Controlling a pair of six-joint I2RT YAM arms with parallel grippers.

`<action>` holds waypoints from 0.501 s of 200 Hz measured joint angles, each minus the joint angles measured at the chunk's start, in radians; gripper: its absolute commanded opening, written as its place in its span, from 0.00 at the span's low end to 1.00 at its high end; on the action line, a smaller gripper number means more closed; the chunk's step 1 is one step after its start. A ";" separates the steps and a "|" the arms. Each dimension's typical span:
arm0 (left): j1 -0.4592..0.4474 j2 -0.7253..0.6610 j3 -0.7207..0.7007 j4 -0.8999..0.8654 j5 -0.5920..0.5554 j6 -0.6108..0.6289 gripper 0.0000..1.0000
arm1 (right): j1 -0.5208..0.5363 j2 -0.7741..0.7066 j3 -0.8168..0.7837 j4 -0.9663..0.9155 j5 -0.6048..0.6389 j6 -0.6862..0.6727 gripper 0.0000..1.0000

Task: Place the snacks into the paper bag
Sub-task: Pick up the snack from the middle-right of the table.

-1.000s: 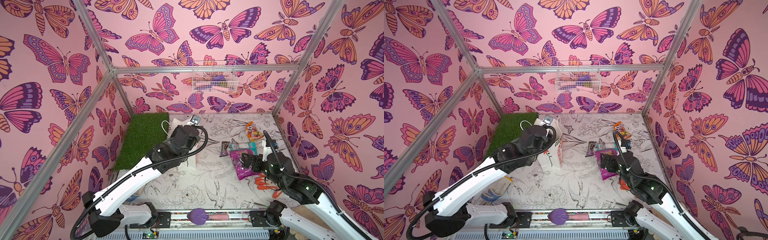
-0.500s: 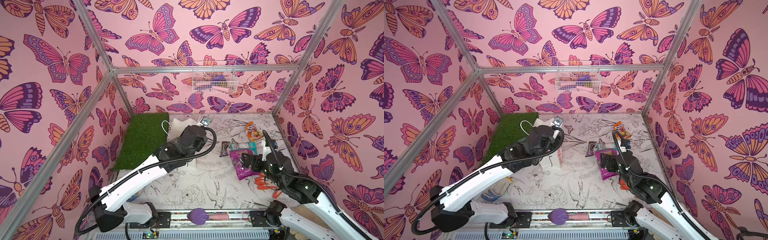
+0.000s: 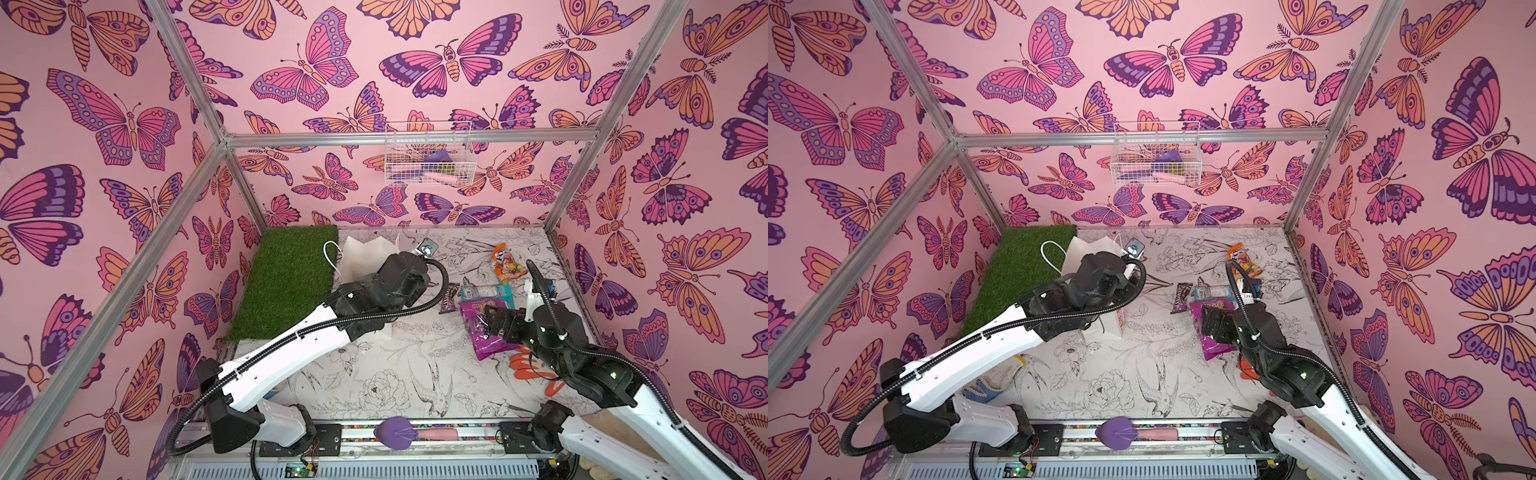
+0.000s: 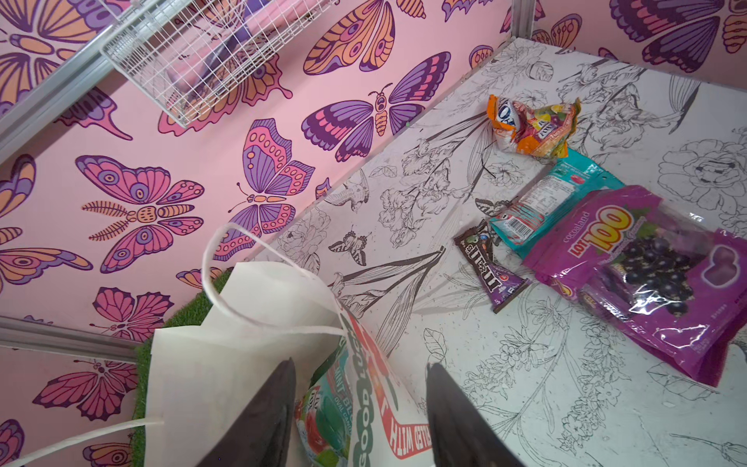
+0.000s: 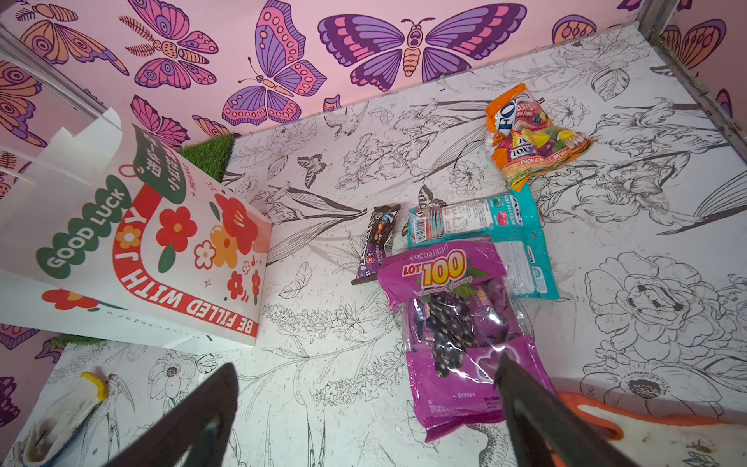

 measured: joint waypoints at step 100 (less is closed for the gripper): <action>-0.006 0.074 0.003 0.029 0.129 -0.094 0.55 | -0.008 -0.036 -0.003 -0.027 0.016 0.000 1.00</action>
